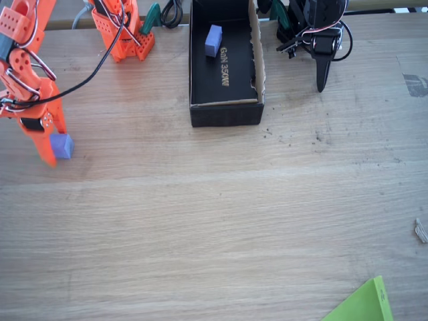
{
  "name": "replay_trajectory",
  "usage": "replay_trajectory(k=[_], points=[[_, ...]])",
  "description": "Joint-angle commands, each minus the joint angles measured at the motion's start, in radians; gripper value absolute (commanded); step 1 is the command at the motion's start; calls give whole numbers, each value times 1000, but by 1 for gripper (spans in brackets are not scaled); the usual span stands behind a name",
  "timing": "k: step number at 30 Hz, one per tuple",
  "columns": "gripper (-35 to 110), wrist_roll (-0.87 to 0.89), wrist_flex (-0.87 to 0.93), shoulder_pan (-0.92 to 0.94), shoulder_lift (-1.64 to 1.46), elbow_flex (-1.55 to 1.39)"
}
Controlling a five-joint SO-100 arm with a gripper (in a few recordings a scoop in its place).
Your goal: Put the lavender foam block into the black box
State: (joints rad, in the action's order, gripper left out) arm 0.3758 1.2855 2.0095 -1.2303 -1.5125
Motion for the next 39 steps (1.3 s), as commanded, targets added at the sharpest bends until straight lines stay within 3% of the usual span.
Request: replay_trajectory(k=[1,8,14,22,27,32,39], points=[[0,-6,28,8,-17,41],[0,-72,120,2,-135,26],[0,-144,299,-18,-316,37],[0,-91,520,-135,-612,43],[0,-32,486,-383,-680,12],[0,146,445,-813,-764,-12],[0,233,321,-1267,-597,11]])
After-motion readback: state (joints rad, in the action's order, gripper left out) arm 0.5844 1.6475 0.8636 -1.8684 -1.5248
